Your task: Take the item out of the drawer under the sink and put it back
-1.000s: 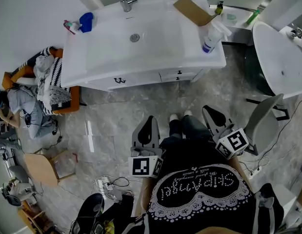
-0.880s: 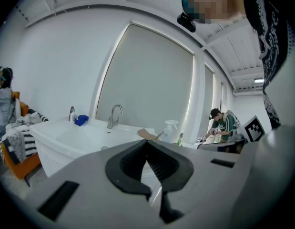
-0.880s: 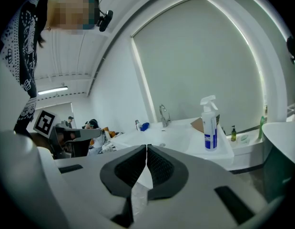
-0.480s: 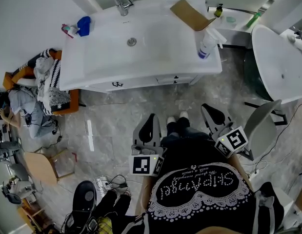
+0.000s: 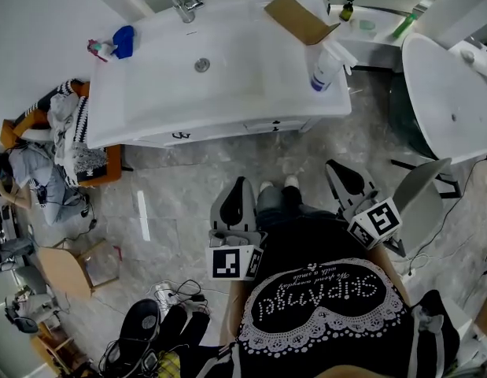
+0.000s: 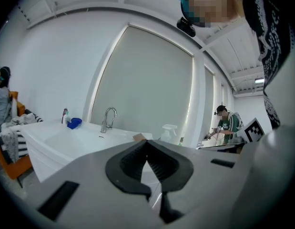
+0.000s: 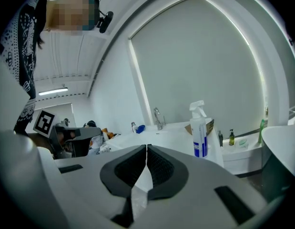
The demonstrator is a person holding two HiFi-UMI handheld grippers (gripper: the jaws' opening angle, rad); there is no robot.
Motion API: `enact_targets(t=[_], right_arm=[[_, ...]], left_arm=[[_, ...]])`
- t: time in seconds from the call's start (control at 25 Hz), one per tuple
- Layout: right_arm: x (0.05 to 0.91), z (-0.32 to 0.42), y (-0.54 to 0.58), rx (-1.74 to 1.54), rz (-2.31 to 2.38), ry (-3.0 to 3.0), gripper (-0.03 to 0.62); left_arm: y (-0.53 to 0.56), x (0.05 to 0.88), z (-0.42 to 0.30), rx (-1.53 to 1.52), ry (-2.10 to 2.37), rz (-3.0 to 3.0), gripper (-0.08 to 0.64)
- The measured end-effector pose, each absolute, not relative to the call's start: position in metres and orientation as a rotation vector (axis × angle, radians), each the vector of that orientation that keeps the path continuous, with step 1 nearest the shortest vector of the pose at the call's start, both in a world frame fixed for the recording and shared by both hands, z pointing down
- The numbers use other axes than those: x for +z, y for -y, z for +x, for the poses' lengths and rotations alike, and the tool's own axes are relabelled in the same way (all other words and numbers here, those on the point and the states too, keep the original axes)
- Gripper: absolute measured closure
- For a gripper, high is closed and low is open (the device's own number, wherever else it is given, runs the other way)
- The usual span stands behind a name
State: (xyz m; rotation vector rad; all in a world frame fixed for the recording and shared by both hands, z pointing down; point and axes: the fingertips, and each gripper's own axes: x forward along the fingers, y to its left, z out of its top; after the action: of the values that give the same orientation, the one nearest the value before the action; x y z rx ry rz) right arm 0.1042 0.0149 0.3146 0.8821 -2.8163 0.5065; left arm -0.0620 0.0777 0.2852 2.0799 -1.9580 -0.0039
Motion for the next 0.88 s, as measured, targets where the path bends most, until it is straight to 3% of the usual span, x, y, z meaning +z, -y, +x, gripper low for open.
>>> enact_targets(t=[0.88], right_arm=[[0.310, 0.042, -0.030, 0.462, 1.125, 2.790, 0.574]], left_arm=[[-0.065, 0.279, -0.121, 0.062, 1.745, 2.305, 0.557]])
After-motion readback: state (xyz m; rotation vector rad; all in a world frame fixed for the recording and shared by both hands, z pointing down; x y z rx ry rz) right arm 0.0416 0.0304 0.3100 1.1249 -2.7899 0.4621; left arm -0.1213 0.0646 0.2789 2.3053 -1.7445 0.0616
